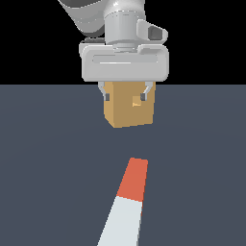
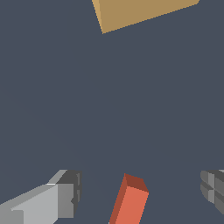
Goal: Insert the peg into the horizontal hole in a box.
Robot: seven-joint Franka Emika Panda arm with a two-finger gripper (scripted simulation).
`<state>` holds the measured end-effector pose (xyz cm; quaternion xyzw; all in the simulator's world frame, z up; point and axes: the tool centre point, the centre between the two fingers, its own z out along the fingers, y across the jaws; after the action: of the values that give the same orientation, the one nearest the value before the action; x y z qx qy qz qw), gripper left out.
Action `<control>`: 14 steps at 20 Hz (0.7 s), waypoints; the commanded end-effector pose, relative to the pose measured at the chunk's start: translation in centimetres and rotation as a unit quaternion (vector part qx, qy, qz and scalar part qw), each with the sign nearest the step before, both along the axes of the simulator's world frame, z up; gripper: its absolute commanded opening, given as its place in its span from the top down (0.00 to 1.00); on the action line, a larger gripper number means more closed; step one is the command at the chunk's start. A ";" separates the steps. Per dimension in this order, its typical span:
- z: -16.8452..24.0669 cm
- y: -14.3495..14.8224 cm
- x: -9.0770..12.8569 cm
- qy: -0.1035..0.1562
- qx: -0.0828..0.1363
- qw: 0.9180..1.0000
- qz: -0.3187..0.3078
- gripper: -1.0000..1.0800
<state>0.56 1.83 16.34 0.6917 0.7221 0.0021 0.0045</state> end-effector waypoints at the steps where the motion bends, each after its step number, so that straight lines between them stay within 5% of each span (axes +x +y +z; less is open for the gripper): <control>1: 0.0 0.0 0.0 0.000 0.000 1.000 0.000 0.04; 7: -0.9 -2.3 0.2 0.000 0.000 1.000 -0.016 0.04; 14: -4.2 -10.5 0.3 0.002 0.000 0.998 -0.070 0.04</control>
<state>0.98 -6.48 13.00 0.7306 0.6828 0.0011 0.0039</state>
